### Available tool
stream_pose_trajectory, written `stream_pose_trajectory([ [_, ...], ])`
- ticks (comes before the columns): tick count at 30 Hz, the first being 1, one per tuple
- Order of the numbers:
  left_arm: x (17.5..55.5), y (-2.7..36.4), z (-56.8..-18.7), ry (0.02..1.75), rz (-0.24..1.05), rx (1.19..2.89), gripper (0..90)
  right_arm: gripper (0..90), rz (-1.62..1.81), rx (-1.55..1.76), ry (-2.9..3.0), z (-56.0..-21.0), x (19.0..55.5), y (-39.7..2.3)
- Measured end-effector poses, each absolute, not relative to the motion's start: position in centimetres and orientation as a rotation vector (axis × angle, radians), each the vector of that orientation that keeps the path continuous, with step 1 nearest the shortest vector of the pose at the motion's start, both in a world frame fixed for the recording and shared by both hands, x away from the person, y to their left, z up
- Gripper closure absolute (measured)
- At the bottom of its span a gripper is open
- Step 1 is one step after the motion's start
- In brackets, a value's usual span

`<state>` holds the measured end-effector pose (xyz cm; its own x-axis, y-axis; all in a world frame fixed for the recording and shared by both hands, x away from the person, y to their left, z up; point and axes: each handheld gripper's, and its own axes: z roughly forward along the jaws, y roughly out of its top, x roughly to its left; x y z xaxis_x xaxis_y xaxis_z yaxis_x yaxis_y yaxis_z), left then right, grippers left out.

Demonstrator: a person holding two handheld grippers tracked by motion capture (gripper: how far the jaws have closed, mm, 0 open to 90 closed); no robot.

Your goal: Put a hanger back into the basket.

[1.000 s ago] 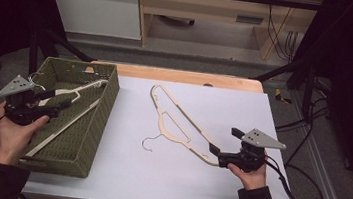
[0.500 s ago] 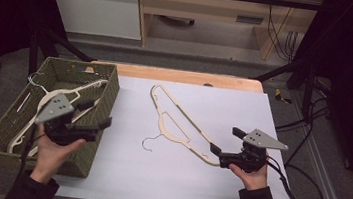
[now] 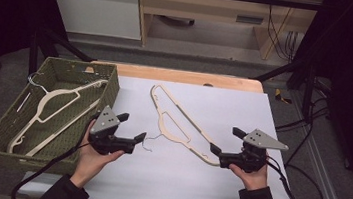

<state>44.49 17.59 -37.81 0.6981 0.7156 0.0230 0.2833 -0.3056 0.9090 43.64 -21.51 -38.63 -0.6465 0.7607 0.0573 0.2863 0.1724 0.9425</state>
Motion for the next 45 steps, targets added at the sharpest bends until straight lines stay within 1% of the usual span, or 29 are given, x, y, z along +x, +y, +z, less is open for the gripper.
stream_pose_trajectory([
  [6,46.3,16.3,-40.1,0.816,0.468,1.918,12.3,5.4,1.483,0.981,2.029,-38.7,43.6,-21.5],
  [10,47.4,15.8,-41.4,0.846,0.444,1.941,12.4,5.4,1.481,0.982,2.034,-38.8,43.7,-21.3],
  [12,47.7,15.6,-41.9,0.853,0.420,1.939,14.6,5.5,1.484,0.981,2.036,-38.8,43.7,-21.3],
  [15,48.0,15.0,-42.2,0.855,0.436,1.982,16.5,5.6,1.485,0.976,2.037,-38.8,43.7,-21.3],
  [17,48.0,13.9,-42.3,0.841,0.491,2.044,14.7,5.6,1.485,0.979,2.042,-38.8,43.7,-21.3],
  [19,47.9,12.6,-42.3,0.819,0.509,2.050,16.3,5.6,1.486,0.978,2.042,-38.8,43.7,-21.3],
  [20,48.0,12.2,-42.5,0.811,0.490,2.033,17.1,5.6,1.486,0.979,2.043,-38.8,43.7,-21.2],
  [21,48.2,11.8,-42.7,0.822,0.464,2.036,19.8,5.6,1.491,0.977,2.043,-38.8,43.6,-21.2],
  [24,49.0,10.9,-43.9,0.844,0.456,2.070,21.5,5.7,1.497,0.968,2.043,-38.8,43.6,-21.3],
  [29,50.7,10.9,-45.6,0.901,0.452,2.113,29.2,5.8,1.501,0.969,2.040,-38.7,43.6,-21.4],
  [33,51.5,11.2,-46.5,0.919,0.436,2.147,38.5,5.9,1.497,0.969,2.041,-38.7,43.6,-21.3],
  [36,51.9,11.3,-47.0,0.927,0.420,2.167,48.0,6.1,1.495,0.967,2.044,-38.8,43.7,-21.3],
  [42,52.2,11.3,-47.6,0.923,0.427,2.193,63.0,6.1,1.488,0.965,2.050,-38.9,43.8,-21.2],
  [45,52.4,11.4,-47.8,0.930,0.425,2.185,67.2,6.1,1.490,0.971,2.048,-38.9,43.7,-21.1],
])
